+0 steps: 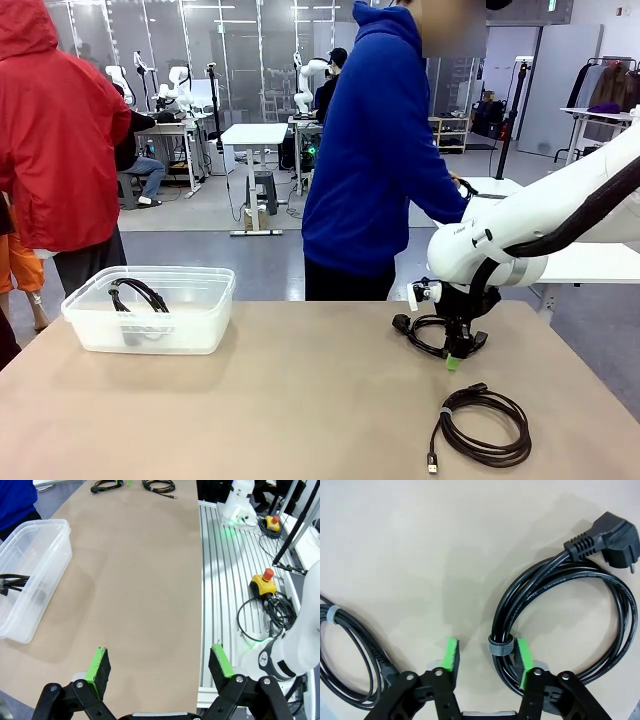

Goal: Organize and store the cables.
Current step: Place the Power Cable into the Organizing box.

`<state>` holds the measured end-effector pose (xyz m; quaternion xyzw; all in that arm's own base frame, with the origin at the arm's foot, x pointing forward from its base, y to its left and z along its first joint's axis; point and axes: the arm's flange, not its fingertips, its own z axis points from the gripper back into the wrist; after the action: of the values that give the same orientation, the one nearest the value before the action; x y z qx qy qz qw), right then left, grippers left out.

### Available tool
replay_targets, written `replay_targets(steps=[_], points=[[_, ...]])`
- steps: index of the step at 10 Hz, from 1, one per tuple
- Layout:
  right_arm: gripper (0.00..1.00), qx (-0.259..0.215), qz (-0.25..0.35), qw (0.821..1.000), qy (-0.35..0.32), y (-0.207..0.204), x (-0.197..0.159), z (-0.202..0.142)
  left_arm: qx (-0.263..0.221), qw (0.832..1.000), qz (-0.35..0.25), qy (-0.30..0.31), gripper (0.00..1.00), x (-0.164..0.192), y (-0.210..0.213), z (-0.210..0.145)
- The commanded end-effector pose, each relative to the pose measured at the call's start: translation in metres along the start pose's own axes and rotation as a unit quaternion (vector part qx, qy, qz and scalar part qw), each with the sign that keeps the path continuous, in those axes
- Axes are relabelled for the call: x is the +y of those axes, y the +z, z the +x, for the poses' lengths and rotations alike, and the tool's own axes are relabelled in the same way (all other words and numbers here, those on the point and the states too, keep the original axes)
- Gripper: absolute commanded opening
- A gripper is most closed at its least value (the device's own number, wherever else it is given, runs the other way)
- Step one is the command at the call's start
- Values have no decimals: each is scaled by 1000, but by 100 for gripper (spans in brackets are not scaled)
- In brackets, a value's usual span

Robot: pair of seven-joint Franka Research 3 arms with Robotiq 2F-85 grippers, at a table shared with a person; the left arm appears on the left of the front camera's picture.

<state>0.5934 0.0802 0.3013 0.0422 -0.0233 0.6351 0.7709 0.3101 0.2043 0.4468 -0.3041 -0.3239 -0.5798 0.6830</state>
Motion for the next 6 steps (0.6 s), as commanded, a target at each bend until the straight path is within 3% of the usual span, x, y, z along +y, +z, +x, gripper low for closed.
replay_targets(steps=[1, 2, 3, 6], points=[[0, 14, -6, 1000, -7, -6, -1, 6, -6, 1000, 4, -1, 100, 0, 0, 2], [4, 14, -9, 1000, -4, -5, 0, 7, -6, 1000, 4, -1, 100, 0, 0, 2], [0, 11, -12, 1000, -3, -3, 2, 8, -6, 1000, 4, -1, 100, 0, 0, 2], [0, 13, -11, 1000, -1, -1, 3, 10, -6, 1000, 4, -1, 100, 0, 0, 2]])
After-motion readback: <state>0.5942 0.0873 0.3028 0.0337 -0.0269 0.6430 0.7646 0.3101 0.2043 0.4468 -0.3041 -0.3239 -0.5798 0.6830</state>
